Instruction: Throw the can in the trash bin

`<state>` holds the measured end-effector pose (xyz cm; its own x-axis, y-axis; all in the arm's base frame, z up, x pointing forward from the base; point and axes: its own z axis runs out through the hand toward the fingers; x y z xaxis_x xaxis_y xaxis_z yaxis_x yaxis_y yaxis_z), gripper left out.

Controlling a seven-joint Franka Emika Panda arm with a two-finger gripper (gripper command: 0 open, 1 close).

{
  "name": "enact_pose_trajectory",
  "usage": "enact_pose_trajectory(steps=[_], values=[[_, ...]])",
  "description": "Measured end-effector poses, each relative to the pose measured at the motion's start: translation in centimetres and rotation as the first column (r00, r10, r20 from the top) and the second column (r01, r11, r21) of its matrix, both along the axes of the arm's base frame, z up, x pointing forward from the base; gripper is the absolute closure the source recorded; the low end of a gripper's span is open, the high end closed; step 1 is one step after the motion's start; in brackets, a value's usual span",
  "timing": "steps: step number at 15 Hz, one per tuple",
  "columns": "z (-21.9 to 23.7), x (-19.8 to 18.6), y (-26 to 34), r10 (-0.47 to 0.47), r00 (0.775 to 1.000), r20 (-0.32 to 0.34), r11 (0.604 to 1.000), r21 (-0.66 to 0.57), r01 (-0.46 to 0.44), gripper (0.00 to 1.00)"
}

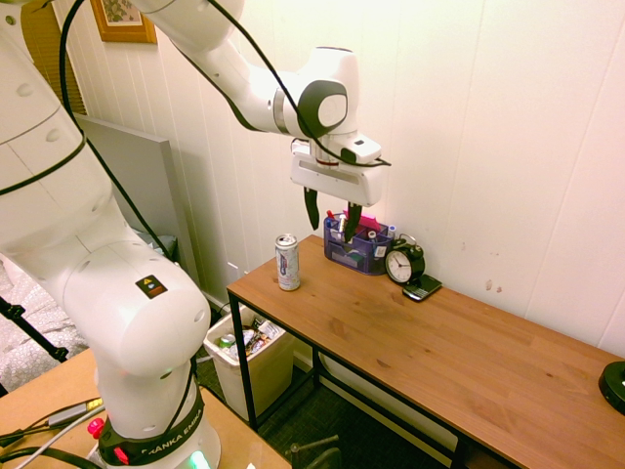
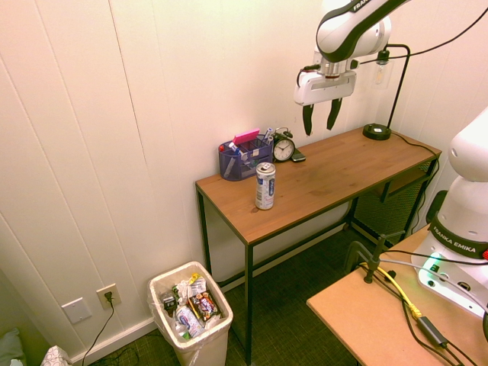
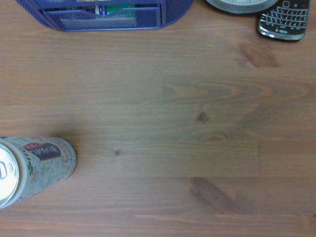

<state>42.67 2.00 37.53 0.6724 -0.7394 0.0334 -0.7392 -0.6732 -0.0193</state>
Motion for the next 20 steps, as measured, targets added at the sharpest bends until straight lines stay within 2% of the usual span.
enact_pose_trajectory(steps=[4, 9, 12, 20], values=[[0.1, 0.0, 2.3, 0.011, 1.0, 0.0, 0.999, 0.044, -0.011, 0.0], [1.4, -1.6, 12.0, 0.084, 0.996, 0.008, 0.996, 0.019, -0.084, 0.0], [0.6, -2.6, 16.8, 0.112, 0.994, -0.006, 0.994, -0.02, -0.112, 0.0], [-7.0, 1.0, 21.4, 0.07, 0.989, -0.13, 0.992, -0.099, -0.083, 0.0]])
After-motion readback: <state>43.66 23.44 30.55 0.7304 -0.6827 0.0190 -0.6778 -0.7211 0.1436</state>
